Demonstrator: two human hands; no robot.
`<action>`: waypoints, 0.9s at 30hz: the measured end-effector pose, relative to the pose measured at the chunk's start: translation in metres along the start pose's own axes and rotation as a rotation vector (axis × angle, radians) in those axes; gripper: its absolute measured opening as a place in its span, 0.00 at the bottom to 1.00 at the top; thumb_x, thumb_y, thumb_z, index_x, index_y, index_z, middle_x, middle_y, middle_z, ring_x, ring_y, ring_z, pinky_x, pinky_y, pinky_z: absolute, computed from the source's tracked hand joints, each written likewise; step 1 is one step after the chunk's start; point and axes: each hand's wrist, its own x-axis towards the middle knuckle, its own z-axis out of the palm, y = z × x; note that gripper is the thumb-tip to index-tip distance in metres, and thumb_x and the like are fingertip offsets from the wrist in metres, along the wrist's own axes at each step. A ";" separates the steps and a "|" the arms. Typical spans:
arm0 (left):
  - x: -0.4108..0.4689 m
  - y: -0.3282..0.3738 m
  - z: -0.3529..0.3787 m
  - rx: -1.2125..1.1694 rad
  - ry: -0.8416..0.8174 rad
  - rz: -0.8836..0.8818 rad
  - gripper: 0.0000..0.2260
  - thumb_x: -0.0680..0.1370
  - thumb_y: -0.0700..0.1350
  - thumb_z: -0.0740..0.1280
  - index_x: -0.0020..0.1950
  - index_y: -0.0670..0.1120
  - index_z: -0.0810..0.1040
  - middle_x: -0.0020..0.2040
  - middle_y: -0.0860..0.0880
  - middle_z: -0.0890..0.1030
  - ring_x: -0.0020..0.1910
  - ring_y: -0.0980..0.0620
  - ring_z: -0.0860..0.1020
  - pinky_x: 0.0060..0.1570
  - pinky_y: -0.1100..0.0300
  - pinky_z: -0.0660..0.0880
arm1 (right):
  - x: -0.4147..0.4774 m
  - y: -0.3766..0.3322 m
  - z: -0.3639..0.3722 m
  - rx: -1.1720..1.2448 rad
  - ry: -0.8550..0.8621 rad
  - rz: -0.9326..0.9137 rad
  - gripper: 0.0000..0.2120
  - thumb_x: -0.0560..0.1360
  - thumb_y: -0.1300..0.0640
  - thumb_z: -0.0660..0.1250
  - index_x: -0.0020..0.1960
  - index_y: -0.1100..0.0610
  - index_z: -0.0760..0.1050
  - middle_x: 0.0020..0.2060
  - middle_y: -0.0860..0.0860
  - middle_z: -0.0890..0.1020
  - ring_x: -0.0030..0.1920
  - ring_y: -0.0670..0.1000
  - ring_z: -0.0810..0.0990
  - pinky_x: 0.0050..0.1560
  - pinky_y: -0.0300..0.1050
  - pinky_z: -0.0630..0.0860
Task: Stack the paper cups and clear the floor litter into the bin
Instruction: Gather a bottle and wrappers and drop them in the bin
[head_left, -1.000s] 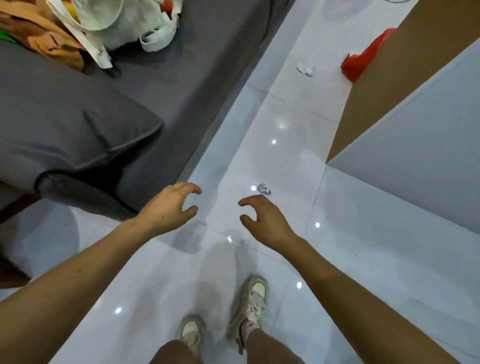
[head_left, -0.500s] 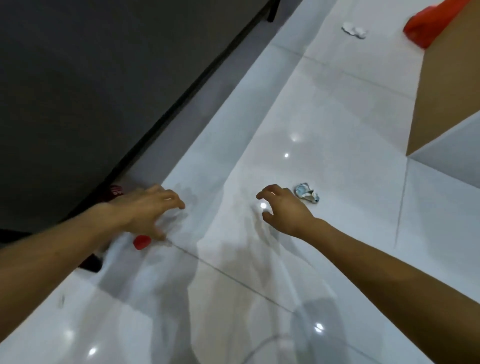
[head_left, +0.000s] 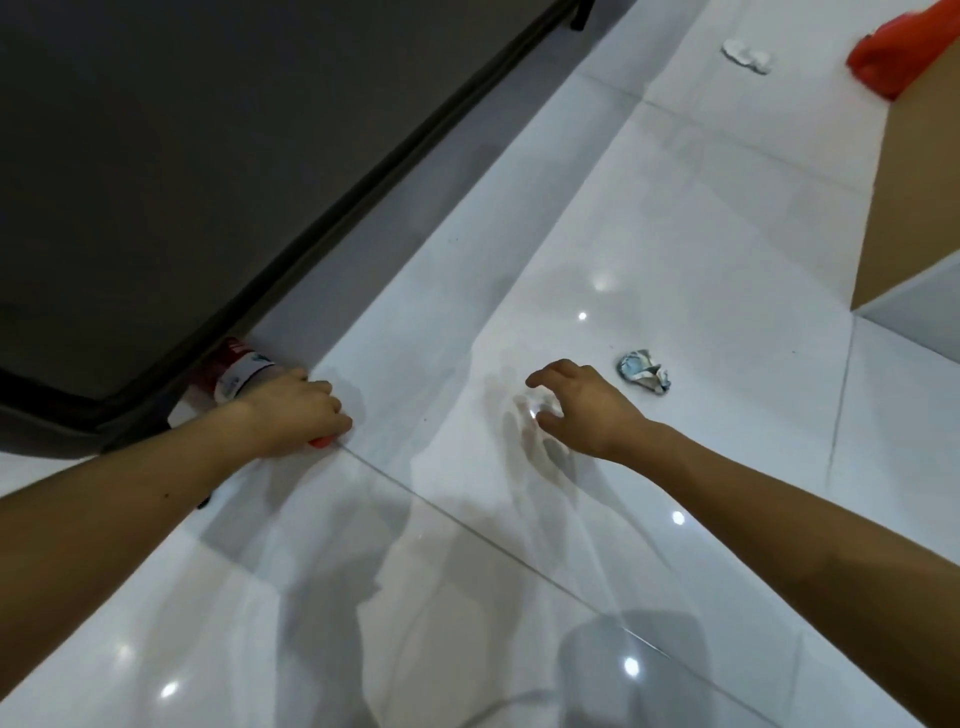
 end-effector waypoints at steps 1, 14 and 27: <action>0.003 0.001 -0.004 -0.011 0.046 0.001 0.13 0.77 0.45 0.56 0.62 0.53 0.68 0.58 0.53 0.75 0.59 0.51 0.71 0.50 0.57 0.63 | -0.001 0.001 -0.001 0.000 0.001 0.002 0.21 0.75 0.57 0.61 0.67 0.53 0.65 0.67 0.52 0.68 0.63 0.57 0.67 0.59 0.48 0.69; 0.044 0.017 -0.093 -0.173 1.001 0.138 0.22 0.57 0.44 0.80 0.49 0.49 0.82 0.41 0.52 0.84 0.40 0.48 0.82 0.37 0.54 0.77 | -0.003 0.065 -0.004 -0.063 0.155 0.437 0.33 0.75 0.57 0.62 0.73 0.45 0.49 0.75 0.50 0.47 0.73 0.65 0.41 0.70 0.63 0.52; 0.069 -0.001 -0.157 -0.248 0.992 0.143 0.22 0.60 0.43 0.79 0.53 0.48 0.81 0.44 0.52 0.84 0.44 0.47 0.82 0.39 0.54 0.74 | 0.028 0.081 -0.034 0.360 0.229 0.289 0.14 0.73 0.60 0.65 0.59 0.56 0.75 0.58 0.56 0.75 0.57 0.54 0.74 0.50 0.35 0.65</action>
